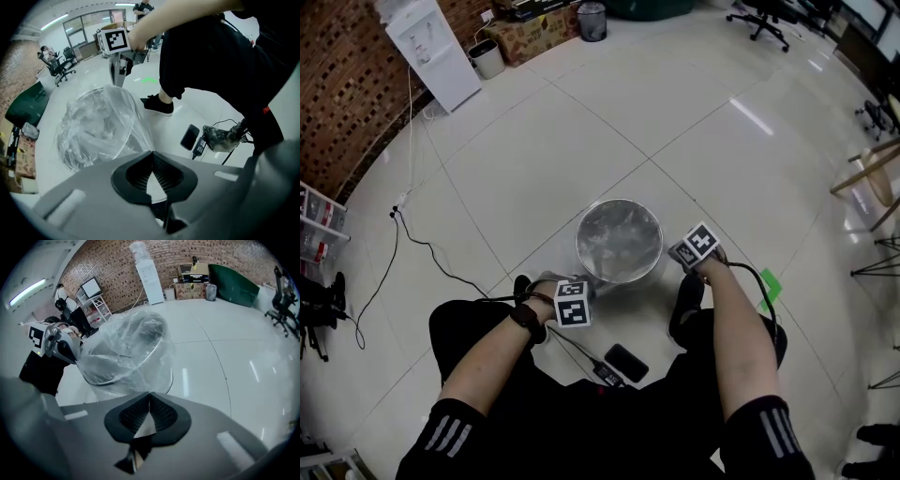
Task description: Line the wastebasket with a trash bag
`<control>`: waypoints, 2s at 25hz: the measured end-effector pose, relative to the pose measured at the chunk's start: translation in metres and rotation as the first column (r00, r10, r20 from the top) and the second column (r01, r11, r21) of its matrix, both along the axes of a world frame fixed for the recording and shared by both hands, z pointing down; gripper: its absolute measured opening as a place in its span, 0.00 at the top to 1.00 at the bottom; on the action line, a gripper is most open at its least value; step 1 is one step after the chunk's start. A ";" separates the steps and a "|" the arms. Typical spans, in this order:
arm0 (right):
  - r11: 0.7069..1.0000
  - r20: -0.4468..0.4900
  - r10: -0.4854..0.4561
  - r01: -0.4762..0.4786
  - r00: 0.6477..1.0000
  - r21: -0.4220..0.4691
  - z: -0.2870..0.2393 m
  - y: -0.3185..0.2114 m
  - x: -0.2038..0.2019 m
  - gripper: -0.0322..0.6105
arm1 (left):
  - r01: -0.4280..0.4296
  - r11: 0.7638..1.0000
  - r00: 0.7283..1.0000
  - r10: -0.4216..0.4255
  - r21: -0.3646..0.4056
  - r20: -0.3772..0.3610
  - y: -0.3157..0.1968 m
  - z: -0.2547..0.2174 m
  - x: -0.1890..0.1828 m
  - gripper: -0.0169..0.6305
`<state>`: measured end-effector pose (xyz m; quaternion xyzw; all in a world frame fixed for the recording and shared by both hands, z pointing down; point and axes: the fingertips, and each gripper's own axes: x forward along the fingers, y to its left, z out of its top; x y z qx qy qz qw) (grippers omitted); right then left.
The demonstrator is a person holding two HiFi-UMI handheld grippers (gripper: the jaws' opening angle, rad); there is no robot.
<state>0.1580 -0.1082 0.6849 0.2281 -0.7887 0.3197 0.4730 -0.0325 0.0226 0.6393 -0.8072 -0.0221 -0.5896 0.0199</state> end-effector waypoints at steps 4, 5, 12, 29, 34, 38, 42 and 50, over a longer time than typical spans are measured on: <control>0.999 0.026 -0.005 0.006 1.000 -0.033 0.005 0.008 -0.014 0.94 | 0.045 0.999 0.998 -0.045 -0.003 0.047 -0.011 0.022 -0.016 0.98; 0.999 0.030 -0.005 0.006 1.000 -0.038 0.008 0.009 -0.018 0.94 | 0.063 0.998 0.997 -0.063 0.002 0.051 -0.016 0.027 -0.019 0.98; 0.998 0.047 -0.020 0.023 0.999 -0.062 0.014 0.011 -0.026 0.91 | 0.194 0.981 0.981 -0.194 0.014 -0.017 -0.041 0.040 -0.017 0.85; 0.980 0.102 -0.137 0.150 0.985 -0.132 -0.021 0.046 -0.014 0.75 | 0.282 0.956 0.948 -0.290 -0.079 -0.129 -0.034 -0.033 -0.054 0.66; 0.987 0.087 -0.158 0.158 0.984 -0.001 -0.063 0.014 -0.011 0.75 | 0.358 0.934 0.930 -0.357 -0.014 -0.088 -0.053 -0.021 -0.072 0.66; 0.968 0.016 -0.202 0.198 0.979 0.152 -0.094 -0.023 -0.017 0.75 | 0.488 0.873 0.870 -0.484 0.026 -0.095 -0.083 -0.021 -0.086 0.68; 0.936 -0.023 -0.247 0.245 0.969 0.252 -0.112 -0.050 -0.040 0.74 | 0.612 0.789 0.777 -0.613 -0.056 -0.141 -0.107 -0.027 -0.089 0.69; 0.769 -0.200 -0.521 0.558 0.830 0.312 -0.101 -0.058 -0.119 0.73 | 0.729 0.639 0.608 -0.769 -0.244 -0.198 -0.142 -0.026 -0.083 0.73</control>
